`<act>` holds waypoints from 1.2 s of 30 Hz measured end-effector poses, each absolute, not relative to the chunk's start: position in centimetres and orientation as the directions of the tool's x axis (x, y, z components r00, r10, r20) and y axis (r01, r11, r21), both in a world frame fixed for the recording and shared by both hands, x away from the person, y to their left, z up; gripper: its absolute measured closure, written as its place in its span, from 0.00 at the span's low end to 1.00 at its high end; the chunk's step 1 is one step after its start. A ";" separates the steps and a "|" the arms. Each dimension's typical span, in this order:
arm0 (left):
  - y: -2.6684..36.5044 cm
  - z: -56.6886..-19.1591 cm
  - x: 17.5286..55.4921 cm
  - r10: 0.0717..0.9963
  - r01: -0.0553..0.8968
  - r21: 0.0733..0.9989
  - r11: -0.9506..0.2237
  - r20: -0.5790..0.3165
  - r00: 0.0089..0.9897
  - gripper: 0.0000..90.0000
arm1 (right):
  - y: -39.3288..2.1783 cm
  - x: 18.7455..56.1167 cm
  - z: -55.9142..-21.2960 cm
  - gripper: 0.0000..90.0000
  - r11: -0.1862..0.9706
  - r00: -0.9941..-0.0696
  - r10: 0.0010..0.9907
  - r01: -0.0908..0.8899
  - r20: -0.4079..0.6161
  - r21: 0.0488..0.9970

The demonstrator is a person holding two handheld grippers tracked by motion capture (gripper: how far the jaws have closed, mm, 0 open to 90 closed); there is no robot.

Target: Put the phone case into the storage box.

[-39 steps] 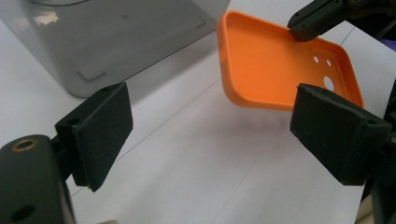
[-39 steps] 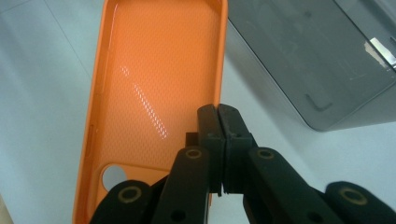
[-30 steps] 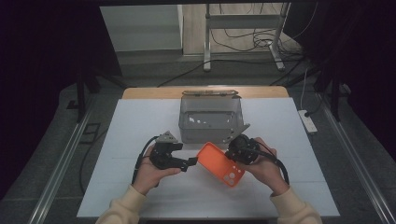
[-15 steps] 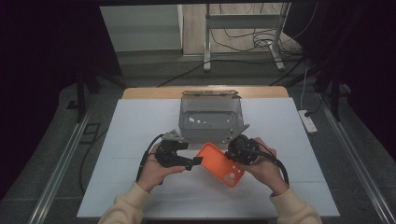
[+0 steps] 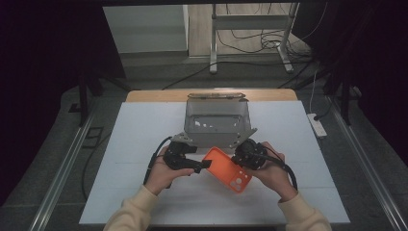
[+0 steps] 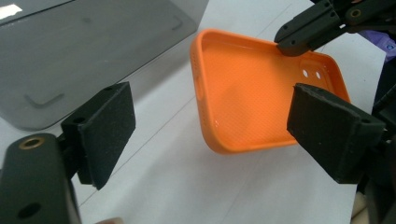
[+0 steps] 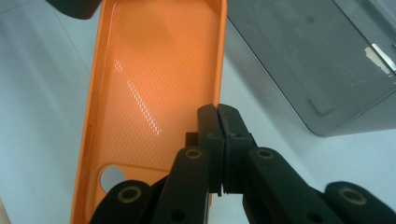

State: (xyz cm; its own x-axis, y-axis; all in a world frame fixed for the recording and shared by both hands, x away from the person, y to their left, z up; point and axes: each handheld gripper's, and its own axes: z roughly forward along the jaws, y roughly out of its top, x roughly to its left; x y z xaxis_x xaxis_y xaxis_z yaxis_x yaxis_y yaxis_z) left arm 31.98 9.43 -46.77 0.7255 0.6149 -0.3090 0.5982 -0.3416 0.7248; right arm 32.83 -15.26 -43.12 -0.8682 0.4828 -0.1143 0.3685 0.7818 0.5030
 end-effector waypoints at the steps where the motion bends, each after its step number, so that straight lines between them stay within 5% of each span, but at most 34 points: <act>1: 9.4 -46.8 32.1 0.612 0.597 0.727 -0.339 -0.312 0.727 0.19 | -15.2 32.8 -43.1 0.99 0.783 -0.869 0.481 0.367 -0.115 0.502; 16: 8.8 -47.3 33.2 0.584 0.616 0.699 -0.362 -0.345 0.735 0.29 | -15.1 32.7 -43.1 0.99 0.789 -0.882 0.456 0.341 -0.116 0.510; 23: 8.5 -47.5 33.2 0.555 0.610 0.695 -0.381 -0.355 0.752 0.41 | -15.0 32.6 -43.1 0.99 0.791 -0.884 0.451 0.333 -0.121 0.514; 36: 9.4 -47.5 33.7 0.530 0.629 0.693 -0.352 -0.406 0.744 0.80 | -14.9 32.4 -43.0 0.98 0.793 -0.891 0.437 0.317 -0.123 0.520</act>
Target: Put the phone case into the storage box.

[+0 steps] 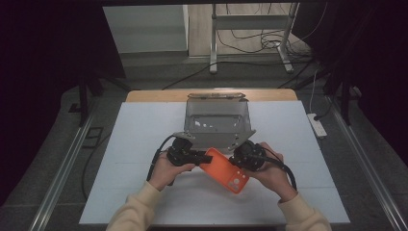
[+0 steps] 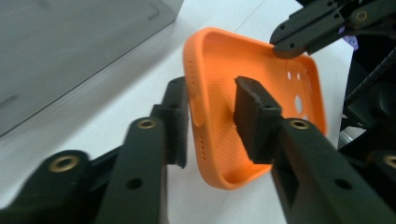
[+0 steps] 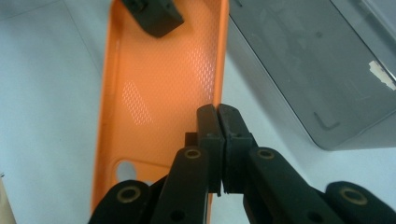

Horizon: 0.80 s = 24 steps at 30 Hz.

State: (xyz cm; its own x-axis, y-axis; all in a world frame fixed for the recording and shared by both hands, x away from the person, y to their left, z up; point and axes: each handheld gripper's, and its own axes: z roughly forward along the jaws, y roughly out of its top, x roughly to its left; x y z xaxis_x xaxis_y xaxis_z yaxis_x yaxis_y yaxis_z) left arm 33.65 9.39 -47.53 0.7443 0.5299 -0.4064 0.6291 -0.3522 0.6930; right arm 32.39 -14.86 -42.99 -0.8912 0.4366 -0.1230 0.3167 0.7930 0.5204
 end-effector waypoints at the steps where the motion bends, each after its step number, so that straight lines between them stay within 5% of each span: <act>1: 9.5 -47.5 33.7 0.527 0.630 0.694 -0.349 -0.411 0.744 0.82 | -14.8 32.4 -43.0 0.98 0.796 -0.891 0.435 0.313 -0.129 0.518; 24: 10.6 -46.4 33.1 0.495 0.586 0.754 -0.297 -0.403 0.770 0.90 | -15.1 32.4 -42.7 0.96 0.766 -0.892 0.438 0.304 -0.114 0.566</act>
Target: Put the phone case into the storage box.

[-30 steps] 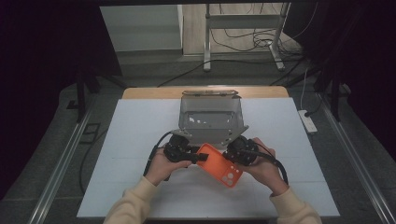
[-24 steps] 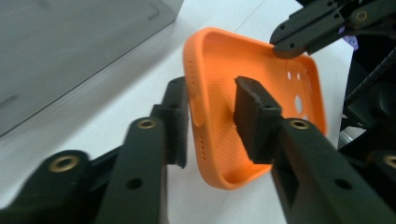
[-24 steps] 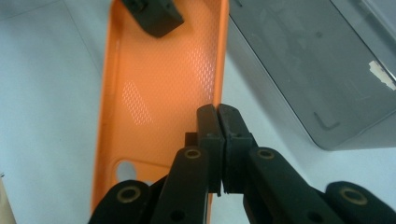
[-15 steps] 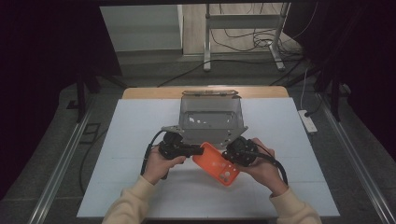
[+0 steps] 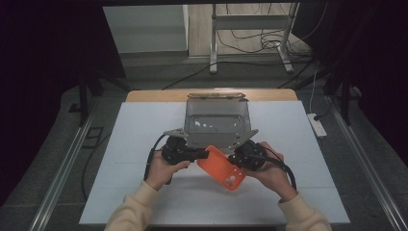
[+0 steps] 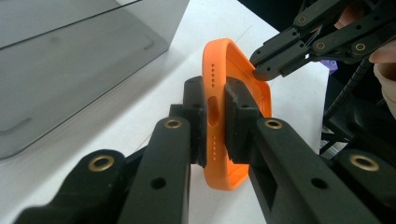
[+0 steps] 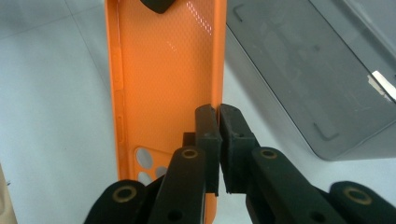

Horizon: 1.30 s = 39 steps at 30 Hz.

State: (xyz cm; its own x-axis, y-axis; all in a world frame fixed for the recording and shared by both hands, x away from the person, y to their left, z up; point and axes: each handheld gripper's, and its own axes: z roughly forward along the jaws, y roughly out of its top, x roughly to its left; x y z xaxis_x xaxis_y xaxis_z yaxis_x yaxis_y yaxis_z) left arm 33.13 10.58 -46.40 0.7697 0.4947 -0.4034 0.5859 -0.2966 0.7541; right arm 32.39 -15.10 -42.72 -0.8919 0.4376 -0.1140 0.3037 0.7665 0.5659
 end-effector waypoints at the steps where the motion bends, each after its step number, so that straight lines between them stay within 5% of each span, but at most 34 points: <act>1: 10.6 -46.4 33.1 0.495 0.587 0.754 -0.295 -0.405 0.769 0.90 | -15.2 32.4 -42.7 0.95 0.762 -0.892 0.438 0.305 -0.107 0.572; 4: 10.7 -46.3 33.1 0.496 0.589 0.754 -0.292 -0.408 0.767 0.90 | -15.4 32.5 -42.6 0.93 0.749 -0.894 0.439 0.308 -0.092 0.587; 13: 11.3 -46.2 33.1 0.504 0.581 0.765 -0.280 -0.398 0.767 0.90 | -17.3 33.3 -41.9 0.57 0.607 -0.870 0.493 0.365 0.026 0.705; 25: 11.6 -45.9 33.0 0.496 0.568 0.778 -0.271 -0.393 0.775 0.90 | -18.8 34.3 -42.1 0.30 0.505 -0.848 0.512 0.424 0.135 0.752; 39: 11.5 -45.9 32.9 0.486 0.559 0.785 -0.267 -0.391 0.782 0.90 | -18.6 34.8 -43.1 0.23 0.483 -0.847 0.489 0.463 0.210 0.743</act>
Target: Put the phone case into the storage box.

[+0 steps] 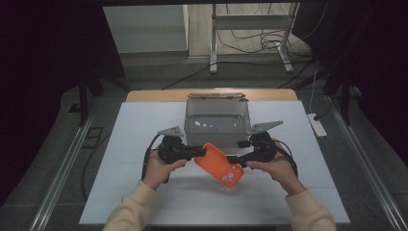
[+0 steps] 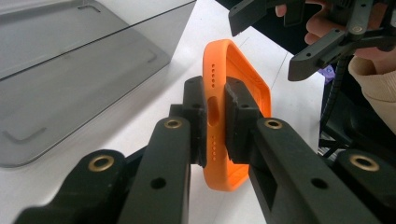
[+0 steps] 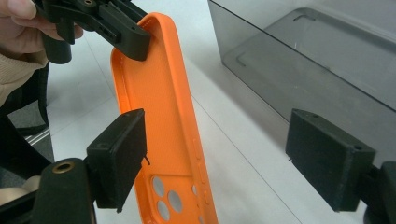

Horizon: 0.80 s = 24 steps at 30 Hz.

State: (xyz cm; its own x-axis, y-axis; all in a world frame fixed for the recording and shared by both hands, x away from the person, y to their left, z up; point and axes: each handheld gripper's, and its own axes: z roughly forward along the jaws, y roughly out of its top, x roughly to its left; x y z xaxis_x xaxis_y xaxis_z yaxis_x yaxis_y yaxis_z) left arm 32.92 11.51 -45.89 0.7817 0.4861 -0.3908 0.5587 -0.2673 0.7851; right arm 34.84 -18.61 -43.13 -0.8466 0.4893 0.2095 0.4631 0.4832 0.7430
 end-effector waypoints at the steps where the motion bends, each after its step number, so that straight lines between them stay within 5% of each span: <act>1: 11.5 -45.9 32.9 0.486 0.558 0.786 -0.268 -0.390 0.782 0.90 | -18.6 34.9 -43.2 0.23 0.484 -0.847 0.489 0.464 0.211 0.742; 24: 11.2 -45.8 32.7 0.463 0.540 0.797 -0.271 -0.384 0.799 0.90 | -17.7 35.0 -44.8 0.32 0.500 -0.856 0.443 0.483 0.267 0.718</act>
